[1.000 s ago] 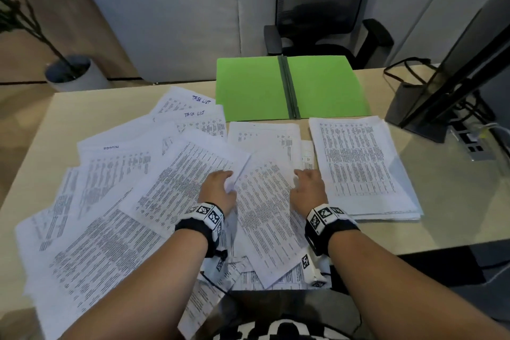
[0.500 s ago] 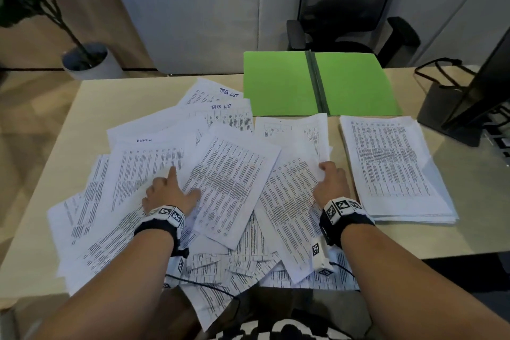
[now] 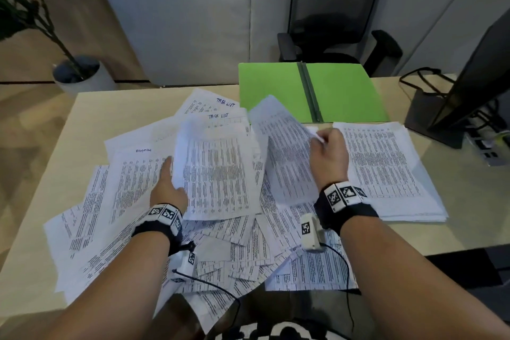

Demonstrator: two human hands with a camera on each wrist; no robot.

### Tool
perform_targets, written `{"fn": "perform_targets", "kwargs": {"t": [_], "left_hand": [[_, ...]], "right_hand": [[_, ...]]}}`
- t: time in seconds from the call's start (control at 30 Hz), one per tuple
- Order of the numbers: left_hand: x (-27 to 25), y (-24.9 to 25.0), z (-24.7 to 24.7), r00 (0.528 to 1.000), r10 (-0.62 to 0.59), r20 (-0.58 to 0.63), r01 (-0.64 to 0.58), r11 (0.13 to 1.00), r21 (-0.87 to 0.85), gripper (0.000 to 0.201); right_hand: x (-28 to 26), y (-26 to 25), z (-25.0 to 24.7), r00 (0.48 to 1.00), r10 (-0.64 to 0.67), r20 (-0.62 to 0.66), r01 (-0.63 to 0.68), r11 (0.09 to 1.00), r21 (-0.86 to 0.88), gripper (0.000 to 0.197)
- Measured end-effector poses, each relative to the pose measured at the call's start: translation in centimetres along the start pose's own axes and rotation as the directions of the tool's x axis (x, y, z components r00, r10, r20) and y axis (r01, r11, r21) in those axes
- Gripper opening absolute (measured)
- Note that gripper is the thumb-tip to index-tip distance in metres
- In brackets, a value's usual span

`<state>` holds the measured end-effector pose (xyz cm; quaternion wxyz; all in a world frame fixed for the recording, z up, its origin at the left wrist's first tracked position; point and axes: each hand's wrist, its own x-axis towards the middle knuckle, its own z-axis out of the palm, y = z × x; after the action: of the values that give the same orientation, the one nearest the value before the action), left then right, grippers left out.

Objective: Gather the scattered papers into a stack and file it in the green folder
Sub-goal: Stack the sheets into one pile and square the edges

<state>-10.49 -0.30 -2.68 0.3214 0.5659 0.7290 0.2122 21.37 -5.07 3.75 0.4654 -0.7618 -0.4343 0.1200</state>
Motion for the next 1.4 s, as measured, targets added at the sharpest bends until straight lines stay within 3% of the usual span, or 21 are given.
{"fn": "perform_targets", "kwargs": {"t": [0.1, 0.23, 0.33, 0.43, 0.5, 0.6, 0.7, 0.77, 0.87, 0.9, 0.97, 1.03, 1.1, 1.13, 1.2, 1.23, 1.3, 1.4], "left_hand": [[-0.5, 0.7, -0.1, 0.999, 0.039, 0.019, -0.038, 0.998, -0.044, 0.062], [-0.8, 1.5, 0.4, 0.994, 0.046, 0.098, -0.036, 0.995, -0.097, 0.060], [-1.2, 1.7, 0.9, 0.997, 0.064, 0.050, -0.066, 0.997, 0.037, 0.048], [-1.3, 1.0, 0.8, 0.998, -0.043, -0.047, 0.049, 0.989, 0.138, 0.048], [-1.4, 0.8, 0.4, 0.990, -0.105, -0.093, 0.116, 0.985, 0.126, 0.052], [-1.4, 0.8, -0.1, 0.989, -0.082, -0.119, 0.095, 0.990, 0.108, 0.058], [-1.5, 1.2, -0.6, 0.995, -0.063, -0.082, 0.066, 0.997, 0.031, 0.061], [-1.8, 1.6, -0.7, 0.997, -0.076, 0.002, 0.075, 0.992, -0.106, 0.061], [-2.2, 2.2, -0.4, 0.993, -0.093, 0.074, 0.109, 0.962, -0.248, 0.025], [-2.3, 2.6, -0.4, 0.988, -0.113, 0.101, 0.136, 0.954, -0.267, 0.024], [-2.4, 3.0, -0.3, 0.966, -0.165, 0.197, 0.206, 0.955, -0.212, 0.053], [-2.4, 3.3, 0.2, 0.947, -0.209, 0.245, 0.253, 0.954, -0.164, 0.061], [-2.5, 3.2, 0.9, 0.961, -0.135, 0.240, 0.158, 0.984, -0.079, 0.056], [-2.3, 2.8, 1.2, 0.967, -0.105, 0.233, 0.118, 0.992, -0.043, 0.065], [-1.5, 2.4, 1.5, 0.975, -0.120, 0.185, 0.129, 0.991, -0.037, 0.083], [-1.0, 2.2, 1.3, 0.982, -0.127, 0.142, 0.132, 0.991, -0.025, 0.082], [0.4, 1.6, 1.0, 0.991, -0.123, 0.060, 0.118, 0.990, 0.078, 0.058], [1.9, 0.7, 0.4, 0.992, -0.115, 0.042, 0.096, 0.944, 0.315, 0.028]], "right_hand": [[0.0, -2.7, 0.0, 0.999, -0.023, 0.044, 0.015, 0.985, 0.173, 0.009], [-0.4, -4.9, -0.2, 1.000, -0.031, 0.006, 0.028, 0.954, 0.300, 0.011], [-0.7, -5.1, -0.4, 0.999, -0.029, -0.014, 0.032, 0.946, 0.322, 0.012], [-0.6, -5.6, -0.1, 0.995, -0.096, 0.029, 0.076, 0.910, 0.407, 0.023], [-0.4, -6.5, 0.2, 0.985, -0.161, 0.060, 0.113, 0.868, 0.484, 0.034], [-0.3, -8.1, 0.4, 0.967, -0.245, 0.071, 0.157, 0.794, 0.588, 0.037], [-0.2, -9.0, 0.7, 0.967, -0.219, 0.130, 0.075, 0.732, 0.678, 0.030], [0.0, -8.1, 1.5, 0.975, -0.107, 0.193, -0.035, 0.790, 0.613, 0.027], [-0.4, -5.1, 2.9, 0.969, 0.120, 0.215, -0.200, 0.893, 0.403, 0.023], [-0.7, -3.9, 3.4, 0.962, 0.180, 0.205, -0.246, 0.897, 0.368, 0.021], [-1.6, -1.8, 4.1, 0.932, 0.275, 0.237, -0.333, 0.907, 0.258, 0.025], [-2.8, -0.1, 4.8, 0.890, 0.353, 0.289, -0.393, 0.915, 0.094, 0.032], [-4.1, 1.0, 5.7, 0.845, 0.402, 0.353, -0.428, 0.904, -0.004, 0.035], [-4.7, 1.5, 6.2, 0.826, 0.415, 0.380, -0.427, 0.902, -0.056, 0.036], [-5.2, 2.2, 6.9, 0.811, 0.413, 0.416, -0.369, 0.911, -0.185, 0.036], [-5.1, 2.6, 7.1, 0.804, 0.414, 0.427, -0.347, 0.910, -0.228, 0.033], [-4.8, 3.4, 7.2, 0.786, 0.440, 0.435, -0.355, 0.896, -0.266, 0.023], [-4.6, 3.6, 7.6, 0.742, 0.517, 0.427, -0.463, 0.856, -0.231, 0.010]]}}
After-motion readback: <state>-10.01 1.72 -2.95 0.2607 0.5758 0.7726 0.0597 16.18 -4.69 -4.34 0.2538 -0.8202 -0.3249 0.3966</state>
